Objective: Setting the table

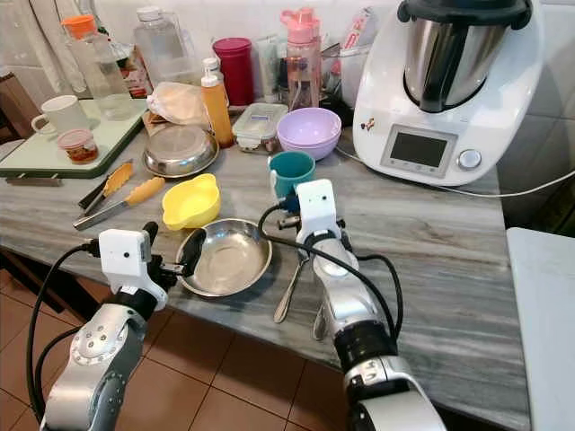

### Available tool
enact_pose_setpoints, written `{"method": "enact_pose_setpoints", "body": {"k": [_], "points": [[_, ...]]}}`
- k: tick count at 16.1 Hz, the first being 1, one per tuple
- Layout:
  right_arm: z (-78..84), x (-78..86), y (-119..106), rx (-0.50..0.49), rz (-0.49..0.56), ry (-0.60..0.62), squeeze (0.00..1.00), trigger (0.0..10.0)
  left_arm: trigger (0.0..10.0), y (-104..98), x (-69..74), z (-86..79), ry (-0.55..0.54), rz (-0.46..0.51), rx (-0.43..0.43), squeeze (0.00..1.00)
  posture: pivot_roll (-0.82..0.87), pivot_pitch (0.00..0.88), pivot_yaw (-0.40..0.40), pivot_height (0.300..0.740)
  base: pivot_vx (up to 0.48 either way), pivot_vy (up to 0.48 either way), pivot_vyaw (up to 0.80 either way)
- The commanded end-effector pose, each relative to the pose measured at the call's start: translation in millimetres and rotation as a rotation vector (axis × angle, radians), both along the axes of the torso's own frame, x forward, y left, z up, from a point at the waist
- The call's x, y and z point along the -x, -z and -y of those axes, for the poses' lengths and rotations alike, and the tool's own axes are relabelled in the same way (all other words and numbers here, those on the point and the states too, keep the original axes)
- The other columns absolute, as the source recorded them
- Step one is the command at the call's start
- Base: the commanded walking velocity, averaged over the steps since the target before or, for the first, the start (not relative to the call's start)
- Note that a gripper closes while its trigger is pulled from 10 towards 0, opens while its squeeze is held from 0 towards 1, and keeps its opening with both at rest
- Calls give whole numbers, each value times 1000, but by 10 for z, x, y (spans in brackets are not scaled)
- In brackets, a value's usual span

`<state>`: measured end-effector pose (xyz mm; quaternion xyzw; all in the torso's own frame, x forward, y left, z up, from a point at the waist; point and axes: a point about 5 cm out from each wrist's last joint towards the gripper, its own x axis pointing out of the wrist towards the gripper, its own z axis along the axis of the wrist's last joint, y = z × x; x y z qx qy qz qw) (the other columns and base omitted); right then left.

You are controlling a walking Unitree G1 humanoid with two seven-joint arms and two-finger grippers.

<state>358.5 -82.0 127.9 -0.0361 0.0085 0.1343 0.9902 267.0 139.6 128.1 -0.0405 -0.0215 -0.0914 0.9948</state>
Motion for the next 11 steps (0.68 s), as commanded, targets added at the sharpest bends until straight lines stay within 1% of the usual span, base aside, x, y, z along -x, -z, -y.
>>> {"method": "enact_pose_setpoints", "body": {"k": [1,6,7,8,9,11], "points": [[-71,24,11,-14,-4,-28,0,10000,10000,14,-18,-15,-10,-4,-9,0,-174,0,106,740,0,0,0],[-179,54,28,-20,-7,-60,0,10000,10000,20,-10,-14,-14,-4,-9,0,-171,2,103,740,0,0,0],[-194,63,29,-43,-6,-74,255,10000,10000,22,-9,-14,-15,-4,-9,0,-171,2,103,740,0,0,0],[-199,67,28,-49,-4,-78,1000,10000,10000,25,-7,-16,-14,-5,-9,0,-171,2,103,740,0,0,0],[-198,68,32,-46,-5,-77,1000,10000,10000,27,-5,-17,-13,-6,-8,0,-171,2,103,740,0,0,0],[-172,72,51,-42,-8,-68,1000,10000,10000,25,17,-2,28,-10,10,0,-166,7,103,740,0,0,0]]}}
